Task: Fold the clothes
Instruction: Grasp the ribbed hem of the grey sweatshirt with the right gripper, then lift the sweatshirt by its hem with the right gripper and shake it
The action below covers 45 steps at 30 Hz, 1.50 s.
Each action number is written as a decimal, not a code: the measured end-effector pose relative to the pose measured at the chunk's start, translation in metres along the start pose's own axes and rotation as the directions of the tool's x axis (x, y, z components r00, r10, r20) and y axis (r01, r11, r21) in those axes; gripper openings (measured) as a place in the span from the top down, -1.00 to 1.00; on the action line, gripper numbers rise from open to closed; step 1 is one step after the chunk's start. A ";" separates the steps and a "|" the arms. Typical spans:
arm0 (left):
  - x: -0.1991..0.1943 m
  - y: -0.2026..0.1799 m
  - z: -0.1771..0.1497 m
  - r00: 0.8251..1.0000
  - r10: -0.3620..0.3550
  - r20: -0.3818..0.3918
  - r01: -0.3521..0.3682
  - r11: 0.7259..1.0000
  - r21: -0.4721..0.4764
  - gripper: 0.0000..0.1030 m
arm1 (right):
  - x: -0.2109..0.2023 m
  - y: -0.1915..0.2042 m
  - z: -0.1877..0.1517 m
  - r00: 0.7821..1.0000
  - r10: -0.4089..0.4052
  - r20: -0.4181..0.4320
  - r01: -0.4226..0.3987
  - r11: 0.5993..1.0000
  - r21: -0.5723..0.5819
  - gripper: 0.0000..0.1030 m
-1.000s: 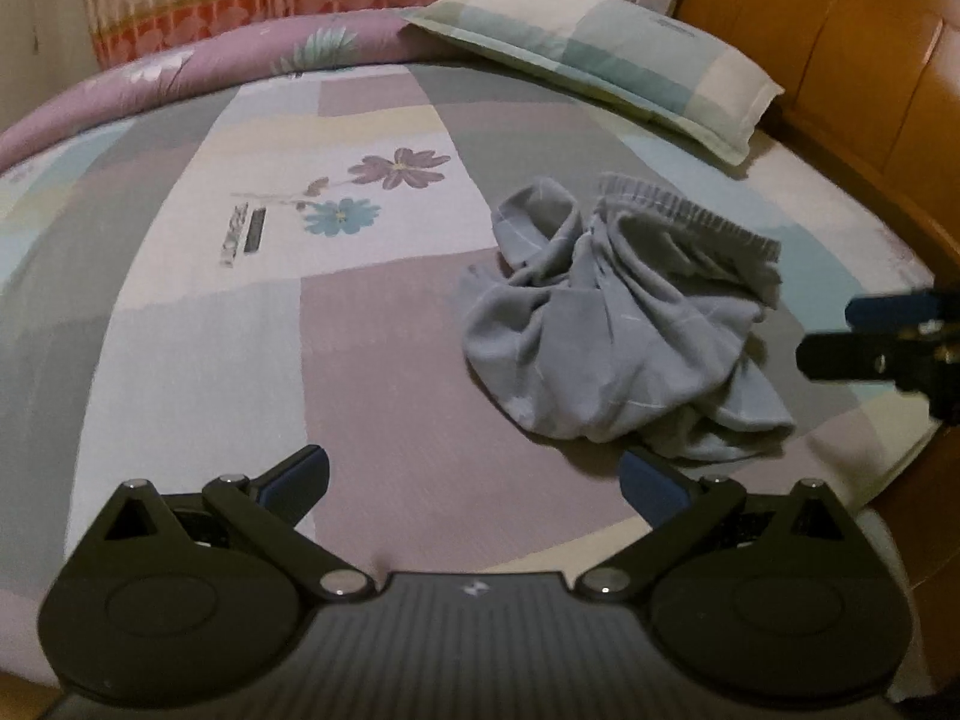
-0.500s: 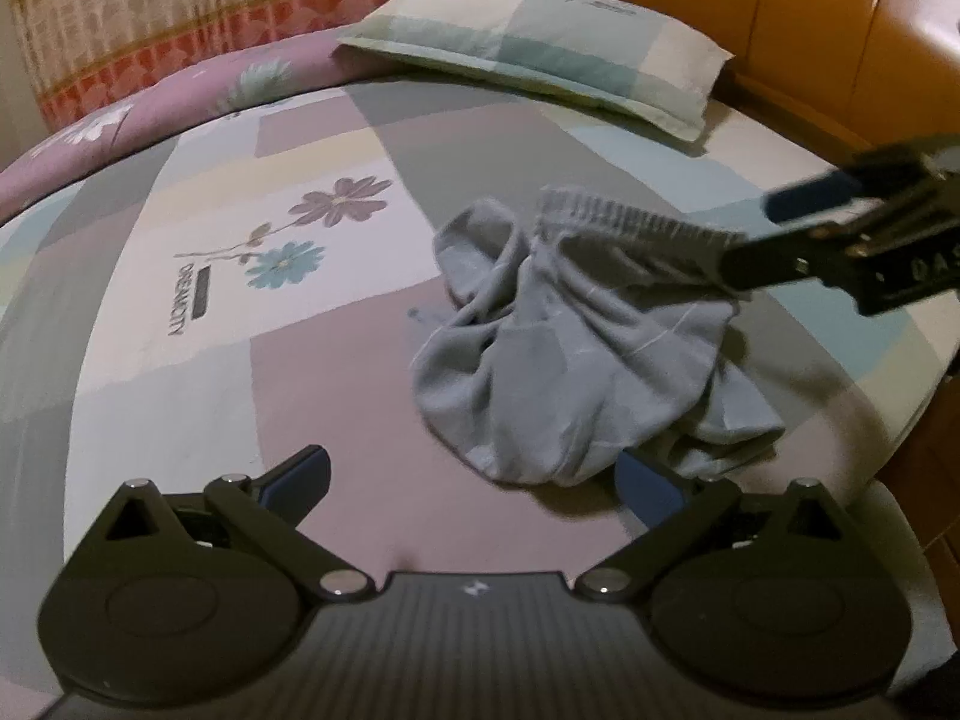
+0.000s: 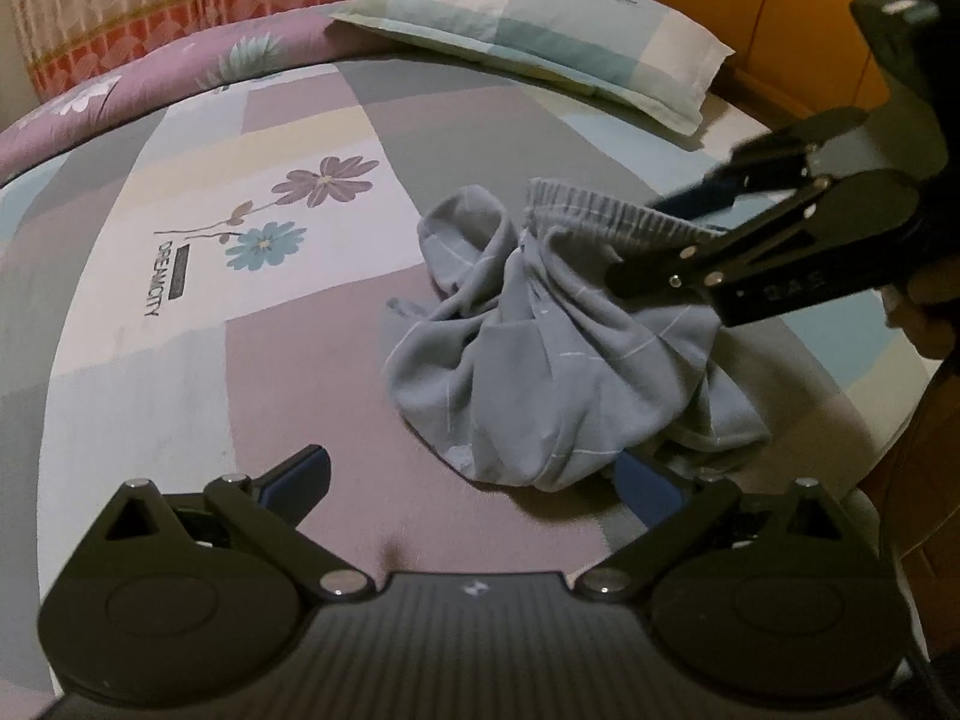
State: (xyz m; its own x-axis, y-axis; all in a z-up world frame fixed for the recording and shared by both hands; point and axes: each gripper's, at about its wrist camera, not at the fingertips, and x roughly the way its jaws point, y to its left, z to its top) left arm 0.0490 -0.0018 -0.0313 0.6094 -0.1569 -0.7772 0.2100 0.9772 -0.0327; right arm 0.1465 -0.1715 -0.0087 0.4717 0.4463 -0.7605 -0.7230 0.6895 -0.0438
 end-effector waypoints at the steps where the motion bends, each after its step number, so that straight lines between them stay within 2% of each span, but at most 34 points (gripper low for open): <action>1: 0.000 0.000 -0.001 1.000 -0.002 -0.003 0.002 1.000 -0.004 -0.94 | 0.000 0.000 -0.002 1.000 -0.001 -0.010 0.001 1.000 0.001 0.46; 3: 0.001 0.000 -0.002 1.000 -0.005 -0.010 0.005 1.000 -0.004 -0.94 | -0.002 -0.002 -0.007 1.000 -0.007 -0.024 0.008 1.000 0.006 0.58; 9: 0.002 -0.003 -0.004 1.000 -0.014 -0.016 0.014 1.000 -0.003 -0.94 | -0.022 -0.010 -0.026 0.998 -0.039 -0.053 0.042 0.998 0.044 0.73; 20: -0.001 -0.010 -0.009 1.000 -0.025 -0.017 0.025 1.000 0.017 -0.95 | -0.046 -0.029 -0.069 0.981 -0.126 -0.149 0.144 0.983 0.116 0.76; 29: 0.001 -0.010 -0.012 1.000 -0.009 -0.030 0.009 1.000 0.025 -0.95 | -0.058 -0.057 -0.100 0.946 -0.220 -0.240 0.262 0.951 0.162 0.79; 34: 0.004 -0.013 -0.012 0.999 -0.004 -0.034 0.005 0.999 0.032 -0.95 | -0.056 -0.075 -0.122 0.913 -0.271 -0.306 0.337 0.923 0.186 0.79; 39: 0.004 -0.016 -0.003 1.000 0.003 -0.015 -0.002 0.997 0.082 -0.96 | -0.052 -0.093 -0.139 0.895 -0.290 -0.340 0.379 0.895 0.236 0.78; 41: 0.003 -0.019 0.001 1.000 0.007 0.000 -0.007 0.995 0.098 -0.96 | -0.052 -0.096 -0.141 0.905 -0.260 -0.337 0.356 0.896 0.266 0.76; 44: 0.003 -0.023 0.004 1.000 -0.007 0.010 0.006 0.994 0.111 -0.96 | -0.058 -0.094 -0.138 0.931 -0.195 -0.309 0.285 0.917 0.280 0.59; 45: 0.003 -0.024 0.005 1.000 -0.014 0.012 0.012 0.993 0.115 -0.96 | -0.062 -0.092 -0.134 0.939 -0.184 -0.292 0.267 0.923 0.277 0.44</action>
State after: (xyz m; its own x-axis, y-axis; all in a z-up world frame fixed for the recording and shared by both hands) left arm 0.0497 -0.0263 -0.0299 0.6152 -0.1721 -0.7693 0.3041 0.9522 0.0301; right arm 0.1159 -0.3394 -0.0446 0.4283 0.1256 -0.8948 -0.4019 0.9135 -0.0641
